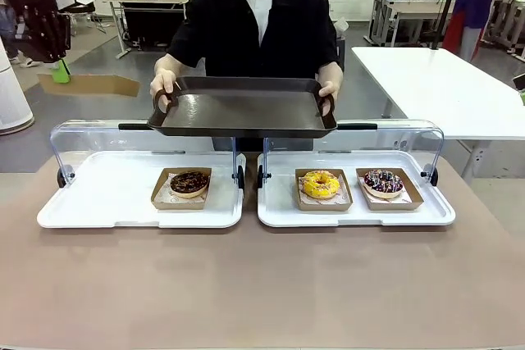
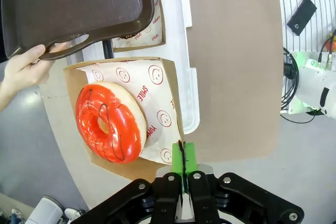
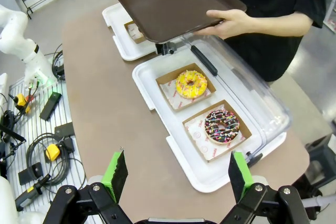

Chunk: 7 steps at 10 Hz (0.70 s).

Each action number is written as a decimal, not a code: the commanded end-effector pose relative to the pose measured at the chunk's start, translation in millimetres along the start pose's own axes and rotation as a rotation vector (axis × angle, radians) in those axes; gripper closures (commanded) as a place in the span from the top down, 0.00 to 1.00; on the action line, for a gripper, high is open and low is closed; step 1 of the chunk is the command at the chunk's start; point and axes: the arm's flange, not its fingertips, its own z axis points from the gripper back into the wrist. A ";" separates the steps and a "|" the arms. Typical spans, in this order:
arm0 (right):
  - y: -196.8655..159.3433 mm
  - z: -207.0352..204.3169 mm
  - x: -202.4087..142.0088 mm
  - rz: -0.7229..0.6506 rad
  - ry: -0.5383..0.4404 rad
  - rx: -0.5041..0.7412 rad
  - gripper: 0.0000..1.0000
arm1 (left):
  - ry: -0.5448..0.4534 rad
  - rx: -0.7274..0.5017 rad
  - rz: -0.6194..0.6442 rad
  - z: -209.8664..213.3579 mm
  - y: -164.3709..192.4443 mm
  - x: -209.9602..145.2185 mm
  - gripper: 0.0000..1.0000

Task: Provide the desired donut to the person.
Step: Place the picked Paper togo box onto the Handle tray extended by the person.

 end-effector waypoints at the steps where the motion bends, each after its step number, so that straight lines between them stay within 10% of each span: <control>1: -2.5 -0.2 1.1 0.016 -0.033 0.009 1.00 | -0.002 0.001 -0.005 0.3 -0.7 -2.5 0.00; 7: -2.5 -0.2 1.1 0.016 -0.033 0.009 1.00 | 0.000 0.000 0.000 0.0 0.0 0.0 0.01</control>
